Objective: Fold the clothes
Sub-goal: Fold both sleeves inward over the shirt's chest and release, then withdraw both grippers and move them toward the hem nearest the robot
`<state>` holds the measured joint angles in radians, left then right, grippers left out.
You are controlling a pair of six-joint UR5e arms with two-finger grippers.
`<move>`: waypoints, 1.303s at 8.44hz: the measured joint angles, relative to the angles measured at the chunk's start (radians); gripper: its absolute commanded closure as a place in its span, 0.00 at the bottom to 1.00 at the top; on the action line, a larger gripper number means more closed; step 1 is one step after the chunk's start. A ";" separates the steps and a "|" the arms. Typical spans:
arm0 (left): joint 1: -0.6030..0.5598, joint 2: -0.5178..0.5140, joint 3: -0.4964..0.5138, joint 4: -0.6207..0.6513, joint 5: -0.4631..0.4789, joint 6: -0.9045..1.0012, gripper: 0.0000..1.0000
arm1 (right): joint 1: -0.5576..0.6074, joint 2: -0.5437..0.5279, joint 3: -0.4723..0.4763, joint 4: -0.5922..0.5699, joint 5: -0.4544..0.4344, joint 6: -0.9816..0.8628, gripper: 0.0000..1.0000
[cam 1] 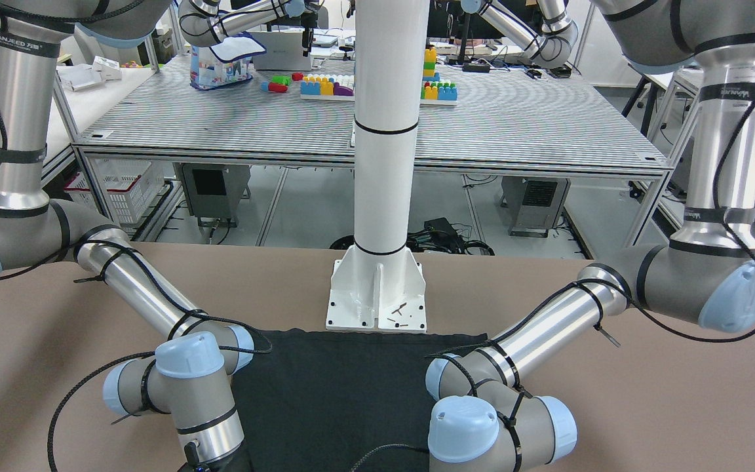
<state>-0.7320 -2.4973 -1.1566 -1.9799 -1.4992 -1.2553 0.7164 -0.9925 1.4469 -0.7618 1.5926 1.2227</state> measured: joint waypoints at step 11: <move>0.016 0.539 -0.729 -0.013 -0.242 -0.185 0.00 | 0.003 -0.209 0.294 -0.128 0.348 0.006 0.06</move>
<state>-0.7163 -1.9583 -1.8855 -1.9930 -1.7411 -1.4402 0.7196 -1.2018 1.7407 -0.8899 1.9408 1.2287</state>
